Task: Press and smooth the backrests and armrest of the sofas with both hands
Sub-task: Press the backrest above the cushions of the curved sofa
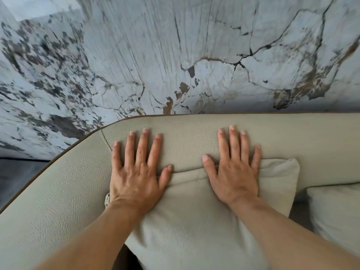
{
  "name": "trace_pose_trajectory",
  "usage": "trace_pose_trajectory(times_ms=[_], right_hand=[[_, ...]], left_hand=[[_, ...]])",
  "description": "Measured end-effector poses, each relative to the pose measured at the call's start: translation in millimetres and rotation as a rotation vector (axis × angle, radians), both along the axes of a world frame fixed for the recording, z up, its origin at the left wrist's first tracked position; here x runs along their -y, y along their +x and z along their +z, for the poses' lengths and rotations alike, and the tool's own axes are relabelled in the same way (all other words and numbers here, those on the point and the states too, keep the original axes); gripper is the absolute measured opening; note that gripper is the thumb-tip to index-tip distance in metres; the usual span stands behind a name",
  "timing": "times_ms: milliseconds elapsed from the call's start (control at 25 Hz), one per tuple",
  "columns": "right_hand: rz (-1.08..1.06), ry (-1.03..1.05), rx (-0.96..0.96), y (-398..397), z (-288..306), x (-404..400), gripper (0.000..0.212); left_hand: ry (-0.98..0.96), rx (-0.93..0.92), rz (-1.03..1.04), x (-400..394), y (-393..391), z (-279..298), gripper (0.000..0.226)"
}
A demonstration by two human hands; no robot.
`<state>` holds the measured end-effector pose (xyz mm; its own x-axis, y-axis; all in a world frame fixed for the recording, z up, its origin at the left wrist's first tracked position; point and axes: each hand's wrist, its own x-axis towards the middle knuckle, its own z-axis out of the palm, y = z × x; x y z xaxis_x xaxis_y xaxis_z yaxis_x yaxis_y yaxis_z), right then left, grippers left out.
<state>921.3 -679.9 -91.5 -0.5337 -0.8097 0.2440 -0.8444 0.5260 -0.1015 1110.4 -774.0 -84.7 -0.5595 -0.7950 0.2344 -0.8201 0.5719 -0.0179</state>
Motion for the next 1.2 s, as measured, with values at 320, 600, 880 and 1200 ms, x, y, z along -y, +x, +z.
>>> trace_pose_trajectory(times_ms=[320,600,880,1200], right_hand=[[-0.009,-0.095,-0.048,-5.0,-8.8,14.1,0.074],[-0.031,-0.107,-0.069,-9.9,-10.7,30.3,0.075],[-0.045,-0.136,-0.087,-15.8,-13.0,47.1,0.075],[-0.065,-0.177,-0.093,-21.8,-14.8,62.2,0.075]], left_hand=[[-0.050,0.020,-0.014,14.3,-4.7,-3.1,0.076],[-0.055,0.034,-0.022,33.0,-12.5,-4.0,0.076],[-0.074,0.037,-0.030,51.6,-20.7,-3.7,0.076],[-0.081,0.040,-0.031,69.4,-28.5,-4.4,0.076]])
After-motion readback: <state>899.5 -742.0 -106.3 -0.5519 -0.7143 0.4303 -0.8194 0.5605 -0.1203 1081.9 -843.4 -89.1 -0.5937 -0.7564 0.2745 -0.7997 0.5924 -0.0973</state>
